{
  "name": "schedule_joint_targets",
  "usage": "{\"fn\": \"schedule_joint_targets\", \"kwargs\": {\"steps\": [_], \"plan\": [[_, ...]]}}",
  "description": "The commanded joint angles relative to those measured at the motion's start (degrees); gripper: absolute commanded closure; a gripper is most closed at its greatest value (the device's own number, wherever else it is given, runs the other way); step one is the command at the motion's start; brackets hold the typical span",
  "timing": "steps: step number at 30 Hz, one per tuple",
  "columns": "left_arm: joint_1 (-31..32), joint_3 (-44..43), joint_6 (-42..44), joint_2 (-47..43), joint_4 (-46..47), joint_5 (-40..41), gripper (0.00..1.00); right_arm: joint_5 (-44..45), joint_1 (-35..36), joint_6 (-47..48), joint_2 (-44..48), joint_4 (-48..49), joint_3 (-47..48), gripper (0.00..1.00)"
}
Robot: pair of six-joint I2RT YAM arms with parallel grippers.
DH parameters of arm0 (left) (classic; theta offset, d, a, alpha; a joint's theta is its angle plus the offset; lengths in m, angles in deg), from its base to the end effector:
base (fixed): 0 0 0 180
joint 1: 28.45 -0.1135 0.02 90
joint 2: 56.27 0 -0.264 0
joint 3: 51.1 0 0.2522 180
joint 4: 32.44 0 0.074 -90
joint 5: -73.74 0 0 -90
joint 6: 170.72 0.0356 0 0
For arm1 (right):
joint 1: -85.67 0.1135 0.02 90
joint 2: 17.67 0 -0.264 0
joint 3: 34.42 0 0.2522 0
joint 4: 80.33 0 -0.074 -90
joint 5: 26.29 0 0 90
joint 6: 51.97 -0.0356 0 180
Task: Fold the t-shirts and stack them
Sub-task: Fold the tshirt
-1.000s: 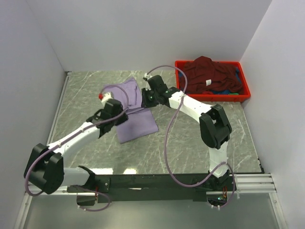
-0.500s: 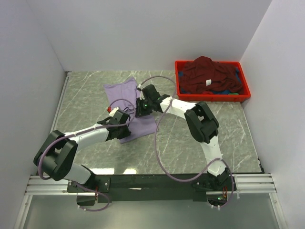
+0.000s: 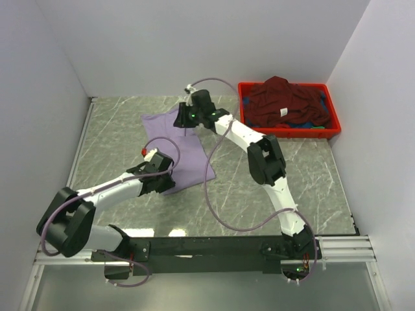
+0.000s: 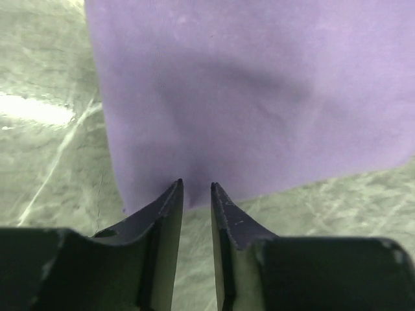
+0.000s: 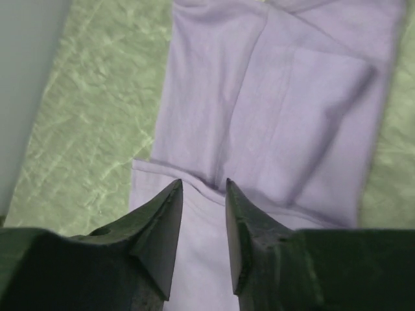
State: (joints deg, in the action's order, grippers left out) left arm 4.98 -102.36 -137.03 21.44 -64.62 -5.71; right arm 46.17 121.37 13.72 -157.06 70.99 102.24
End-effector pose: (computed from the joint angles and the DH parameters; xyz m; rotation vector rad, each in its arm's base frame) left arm 0.2092 -0.1303 0.1661 -0.5831 2.5407 -0.3457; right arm 0.4521 0.3381 0.2171 -0.4134 2.2000 0.9237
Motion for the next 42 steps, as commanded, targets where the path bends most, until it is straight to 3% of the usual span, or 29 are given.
{"fn": "schedule_joint_targets", "kwargs": {"steps": [1,5,11,19,24,31,36,42], "plan": [[0.0,-0.3,-1.7,-5.2,-1.6,2.4,0.69,-4.7,-2.7,-3.5,6.7,3.6,-10.4,0.59],[-4.6,-0.4,-1.0,-10.3,1.4,1.0,0.67,-15.8,-4.0,-9.1,19.6,16.9,-29.6,0.58],[-8.7,0.1,0.9,-11.2,8.8,-9.4,0.67,-25.7,-4.6,-17.8,29.8,33.7,-54.0,0.58],[-8.7,7.8,-3.1,-5.7,16.2,-14.2,0.72,-30.7,-7.9,-23.8,27.3,47.4,-71.9,0.58],[-8.9,12.1,-6.8,-5.6,14.0,-12.1,0.73,-31.2,-11.1,-24.8,24.3,51.5,-77.5,0.59],[-9.0,13.4,-7.8,-14.1,5.7,-7.4,0.71,-30.8,-12.6,-20.2,32.0,47.2,-82.3,0.59],[-9.0,11.8,-7.1,-18.2,2.2,-5.6,0.66,-32.7,-7.3,-25.2,34.3,52.9,-80.0,0.59],[-9.0,8.6,-5.8,-22.8,-4.3,-0.4,0.57,-30.7,1.9,-28.7,28.4,55.8,-72.1,0.59]]}}
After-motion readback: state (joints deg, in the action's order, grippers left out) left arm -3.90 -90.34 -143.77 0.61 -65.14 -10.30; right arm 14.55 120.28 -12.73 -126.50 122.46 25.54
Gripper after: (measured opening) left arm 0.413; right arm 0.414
